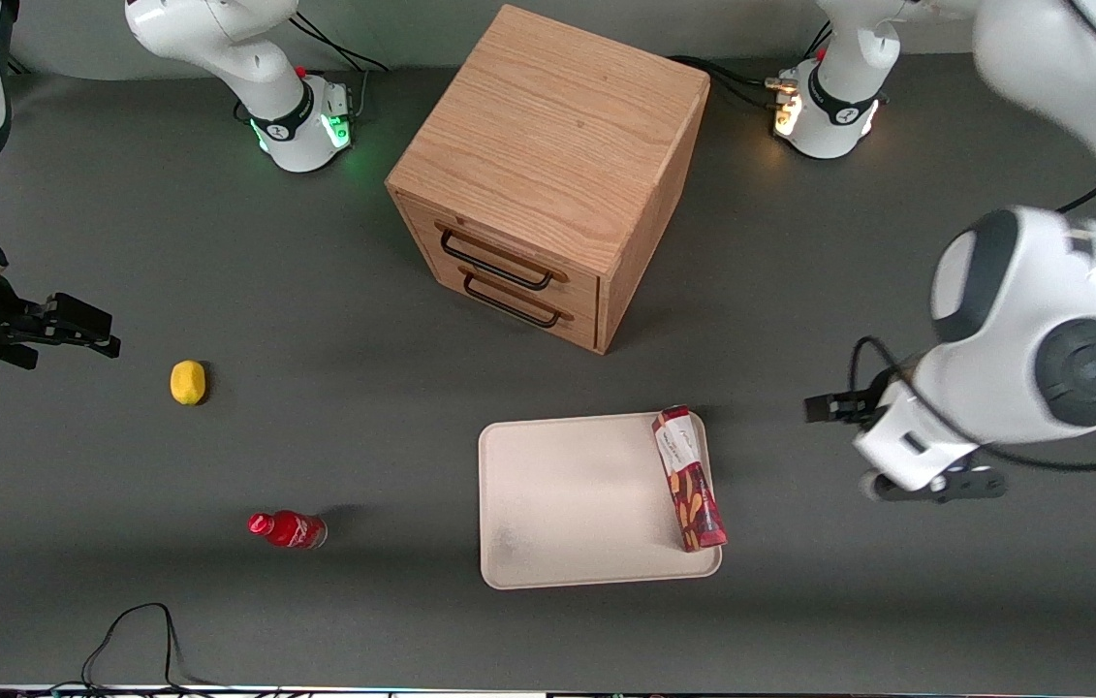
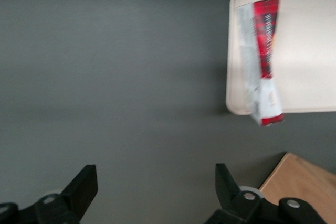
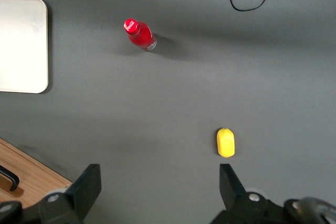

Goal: Place red cookie box on tray

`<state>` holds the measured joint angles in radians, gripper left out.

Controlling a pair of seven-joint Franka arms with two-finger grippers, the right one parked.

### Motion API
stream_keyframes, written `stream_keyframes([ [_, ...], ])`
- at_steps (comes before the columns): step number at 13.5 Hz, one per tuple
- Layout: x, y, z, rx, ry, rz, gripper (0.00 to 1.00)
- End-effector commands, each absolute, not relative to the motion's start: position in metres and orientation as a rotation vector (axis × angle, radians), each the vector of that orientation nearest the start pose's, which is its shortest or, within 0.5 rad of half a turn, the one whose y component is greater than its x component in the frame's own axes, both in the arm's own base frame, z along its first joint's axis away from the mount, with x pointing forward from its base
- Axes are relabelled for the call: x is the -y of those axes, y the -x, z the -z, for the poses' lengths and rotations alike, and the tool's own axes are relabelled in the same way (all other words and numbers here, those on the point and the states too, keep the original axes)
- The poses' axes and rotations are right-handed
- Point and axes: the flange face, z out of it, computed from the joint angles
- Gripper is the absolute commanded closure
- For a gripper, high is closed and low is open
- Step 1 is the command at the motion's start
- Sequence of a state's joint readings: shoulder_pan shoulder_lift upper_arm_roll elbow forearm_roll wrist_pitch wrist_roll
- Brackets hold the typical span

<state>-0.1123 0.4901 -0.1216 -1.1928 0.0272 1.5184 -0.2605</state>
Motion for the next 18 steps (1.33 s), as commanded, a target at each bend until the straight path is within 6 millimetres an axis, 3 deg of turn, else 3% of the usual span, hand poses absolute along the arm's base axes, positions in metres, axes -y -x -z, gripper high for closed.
stream_keyframes([
  [1,0.092,-0.625,-0.513,0.085,3.096,-0.265,0.00],
  [4,0.028,-0.610,-0.533,0.074,3.108,-0.244,0.00],
  [6,0.010,-0.599,-0.550,0.081,3.095,-0.225,0.00],
  [10,0.001,-0.575,-0.559,0.055,3.074,-0.194,0.00],
  [15,0.000,-0.580,-0.572,0.069,3.074,-0.158,0.00],
  [18,-0.016,-0.581,-0.584,0.098,3.051,-0.122,0.00],
])
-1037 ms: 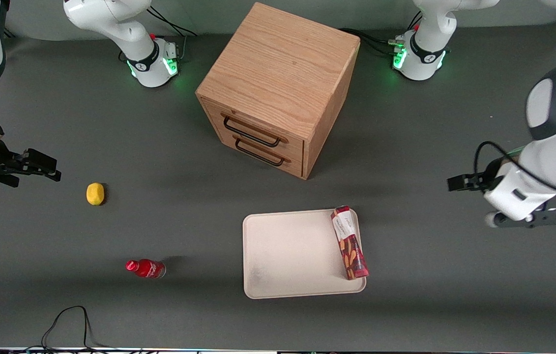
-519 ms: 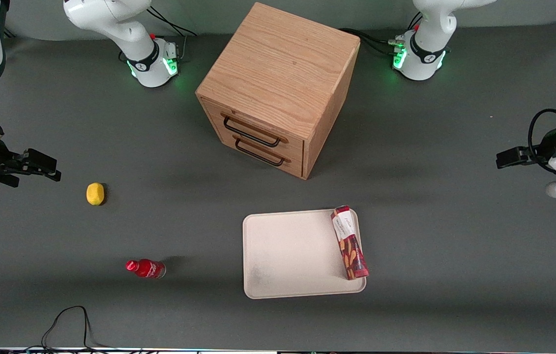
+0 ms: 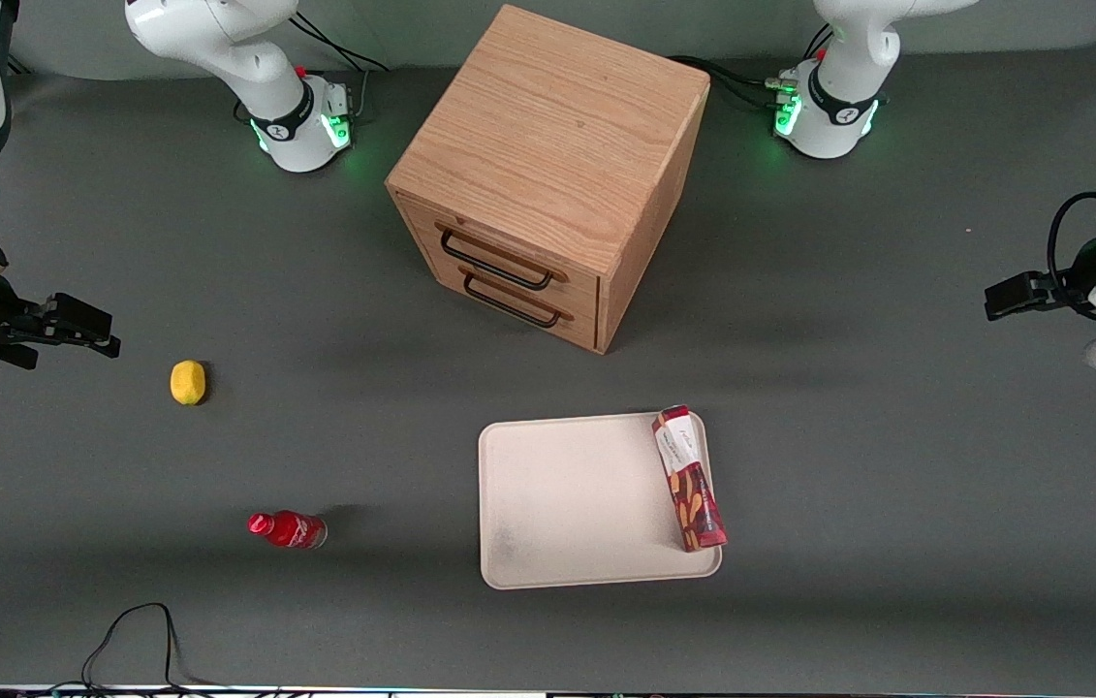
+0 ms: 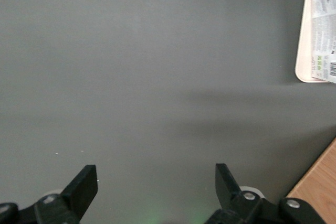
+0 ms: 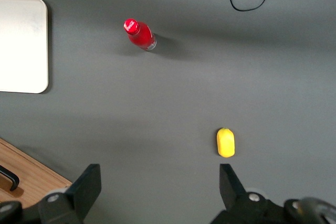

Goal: Place red cookie box on tray

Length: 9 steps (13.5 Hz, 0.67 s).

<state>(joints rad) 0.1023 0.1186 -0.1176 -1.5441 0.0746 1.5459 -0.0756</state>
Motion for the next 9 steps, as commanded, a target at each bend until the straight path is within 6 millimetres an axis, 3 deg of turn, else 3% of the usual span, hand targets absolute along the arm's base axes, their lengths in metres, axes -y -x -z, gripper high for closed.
stream_keyframes([
  [1,-0.024,-0.579,-0.587,0.114,3.050,-0.149,0.00],
  [4,-0.031,-0.578,-0.589,0.115,3.048,-0.171,0.00],
  [6,-0.059,-0.576,-0.589,0.087,3.059,-0.179,0.00],
  [9,-0.056,-0.576,-0.589,0.106,3.059,-0.180,0.00],
])
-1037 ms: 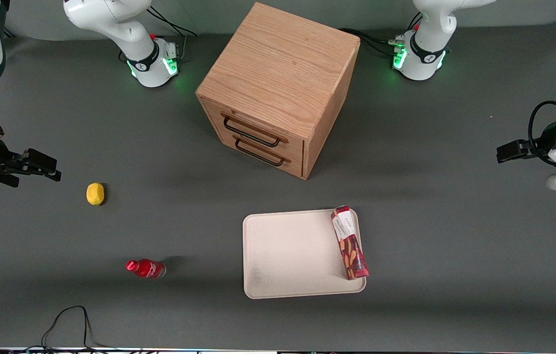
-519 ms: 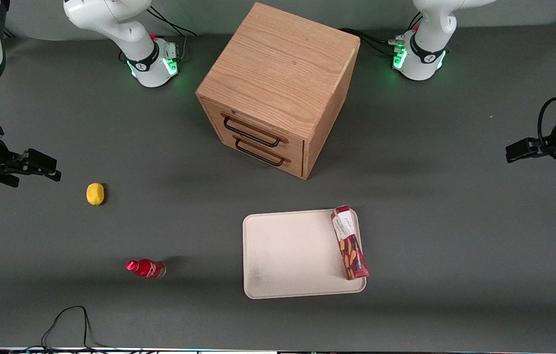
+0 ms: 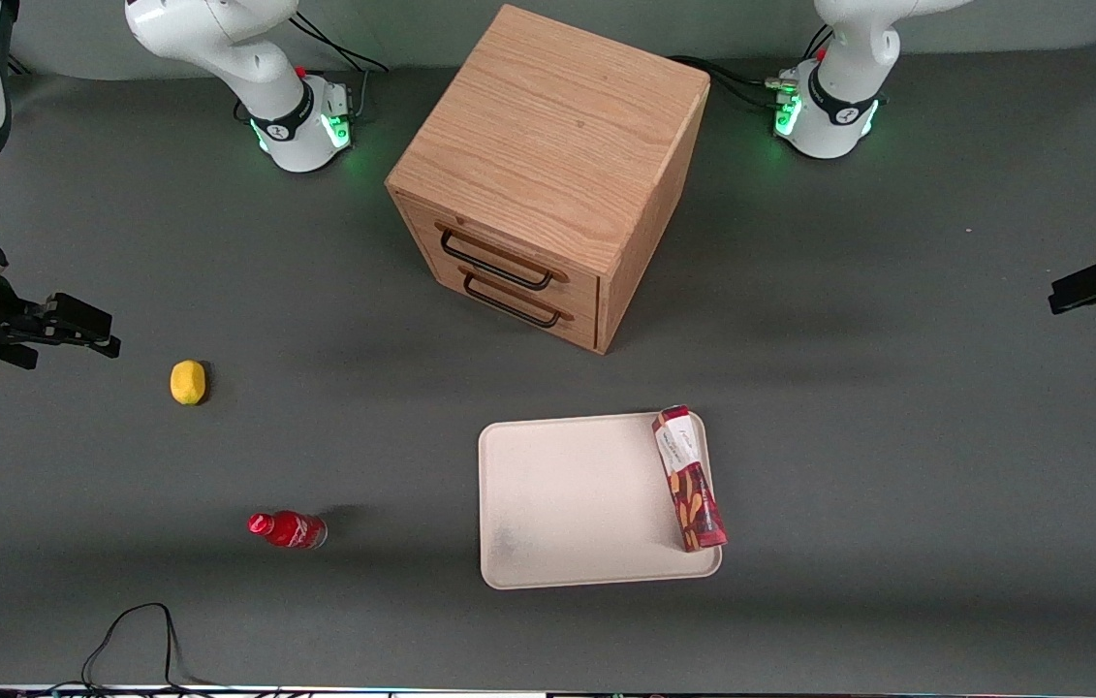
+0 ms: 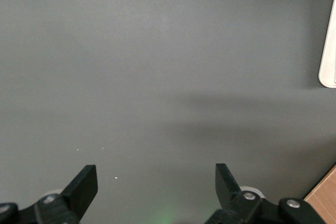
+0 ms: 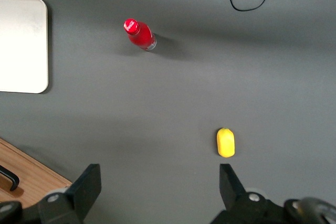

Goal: Place red cookie box on tray

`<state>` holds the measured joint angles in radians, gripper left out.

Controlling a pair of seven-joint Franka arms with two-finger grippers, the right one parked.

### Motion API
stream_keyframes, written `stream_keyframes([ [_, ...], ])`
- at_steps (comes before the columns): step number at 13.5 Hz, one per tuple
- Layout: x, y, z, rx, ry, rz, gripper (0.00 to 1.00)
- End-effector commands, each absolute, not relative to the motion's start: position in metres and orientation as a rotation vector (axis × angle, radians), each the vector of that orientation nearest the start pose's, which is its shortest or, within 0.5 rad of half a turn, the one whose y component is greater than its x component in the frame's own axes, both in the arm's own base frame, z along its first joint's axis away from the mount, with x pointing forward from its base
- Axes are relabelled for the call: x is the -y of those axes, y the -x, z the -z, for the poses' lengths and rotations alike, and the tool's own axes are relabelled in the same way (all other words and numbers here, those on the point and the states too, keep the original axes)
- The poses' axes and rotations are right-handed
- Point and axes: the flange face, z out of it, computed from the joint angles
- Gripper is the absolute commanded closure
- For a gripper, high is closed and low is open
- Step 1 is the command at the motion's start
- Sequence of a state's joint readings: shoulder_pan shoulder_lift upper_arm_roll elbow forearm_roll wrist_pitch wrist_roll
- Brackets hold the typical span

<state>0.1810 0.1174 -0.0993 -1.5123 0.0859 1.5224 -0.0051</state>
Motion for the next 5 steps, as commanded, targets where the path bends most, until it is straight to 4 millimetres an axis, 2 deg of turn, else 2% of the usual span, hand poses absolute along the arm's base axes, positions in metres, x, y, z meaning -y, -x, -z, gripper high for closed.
stream_keyframes([
  [1,-0.0571,-0.5758,-0.5890,0.108,3.059,-0.180,0.00],
  [5,-0.0561,-0.5749,-0.5921,0.104,3.060,-0.180,0.00],
])
